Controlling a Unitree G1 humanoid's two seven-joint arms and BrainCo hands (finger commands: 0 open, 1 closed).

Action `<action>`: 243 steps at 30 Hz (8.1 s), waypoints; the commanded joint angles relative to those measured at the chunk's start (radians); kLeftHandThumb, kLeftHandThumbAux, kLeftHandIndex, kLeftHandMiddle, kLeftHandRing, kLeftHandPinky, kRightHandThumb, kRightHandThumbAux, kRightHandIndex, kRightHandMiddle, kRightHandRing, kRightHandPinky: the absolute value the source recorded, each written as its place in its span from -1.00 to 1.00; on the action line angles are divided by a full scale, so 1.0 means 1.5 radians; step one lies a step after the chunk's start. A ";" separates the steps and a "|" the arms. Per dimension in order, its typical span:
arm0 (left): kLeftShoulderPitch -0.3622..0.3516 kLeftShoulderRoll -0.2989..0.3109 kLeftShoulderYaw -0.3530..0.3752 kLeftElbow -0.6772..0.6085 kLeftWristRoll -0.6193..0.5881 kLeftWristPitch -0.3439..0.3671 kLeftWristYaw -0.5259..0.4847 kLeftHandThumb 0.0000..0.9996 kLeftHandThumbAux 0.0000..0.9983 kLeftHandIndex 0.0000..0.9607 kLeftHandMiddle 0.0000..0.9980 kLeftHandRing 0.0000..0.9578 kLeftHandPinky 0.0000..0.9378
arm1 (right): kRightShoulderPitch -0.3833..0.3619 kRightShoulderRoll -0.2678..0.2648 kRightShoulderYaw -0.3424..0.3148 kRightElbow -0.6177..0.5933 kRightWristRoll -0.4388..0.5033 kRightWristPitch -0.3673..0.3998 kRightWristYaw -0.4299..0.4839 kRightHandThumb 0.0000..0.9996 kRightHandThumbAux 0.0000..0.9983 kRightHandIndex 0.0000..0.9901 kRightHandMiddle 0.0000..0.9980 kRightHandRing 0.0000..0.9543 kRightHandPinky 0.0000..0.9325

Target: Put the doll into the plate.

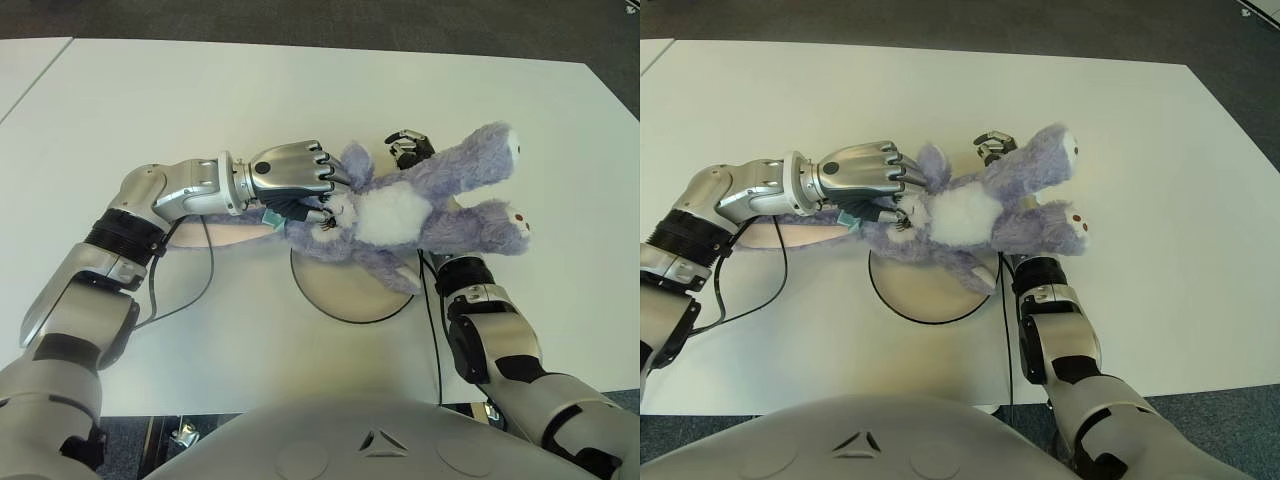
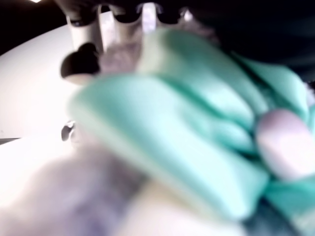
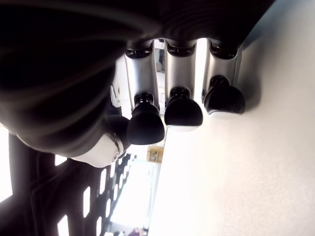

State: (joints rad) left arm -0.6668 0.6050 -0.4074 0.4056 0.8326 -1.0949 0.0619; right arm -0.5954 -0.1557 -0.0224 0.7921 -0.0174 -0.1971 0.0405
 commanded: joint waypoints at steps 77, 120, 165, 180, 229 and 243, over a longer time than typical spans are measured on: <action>-0.005 0.039 -0.080 -0.050 -0.188 0.177 -0.490 0.90 0.29 -0.16 0.06 0.09 0.47 | 0.040 0.006 -0.002 0.012 -0.001 0.041 0.008 0.41 0.45 -0.11 0.70 0.76 0.80; -0.067 0.043 -0.140 -0.003 0.154 0.306 -0.196 0.90 0.30 -0.19 0.05 0.16 0.72 | 0.036 0.001 -0.007 0.026 0.003 0.045 0.010 0.41 0.45 -0.11 0.66 0.73 0.75; -0.081 0.029 -0.096 0.084 0.040 0.296 -0.072 0.70 0.33 -0.16 0.12 0.74 0.81 | 0.047 0.004 -0.015 0.007 0.008 0.055 0.019 0.42 0.44 -0.11 0.66 0.72 0.78; -0.112 0.011 -0.052 0.170 0.015 0.207 0.092 0.71 0.33 -0.16 0.11 0.78 0.82 | 0.043 0.004 -0.016 0.015 0.006 0.055 0.018 0.41 0.44 -0.11 0.66 0.72 0.76; -0.131 -0.009 -0.030 0.198 -0.047 0.153 -0.019 0.71 0.33 -0.16 0.10 0.77 0.83 | 0.050 0.000 -0.011 0.002 0.000 0.060 0.022 0.41 0.44 -0.11 0.66 0.72 0.75; -0.119 -0.014 -0.034 0.184 -0.053 0.165 -0.077 0.71 0.33 -0.16 0.11 0.78 0.82 | 0.050 0.000 -0.016 0.003 0.007 0.062 0.032 0.41 0.45 -0.11 0.65 0.72 0.75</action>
State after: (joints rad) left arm -0.8532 0.5912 -0.4455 0.6870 0.7636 -0.8570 -0.0169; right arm -0.5785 -0.1637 -0.0491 0.7548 -0.0077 -0.1671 0.0782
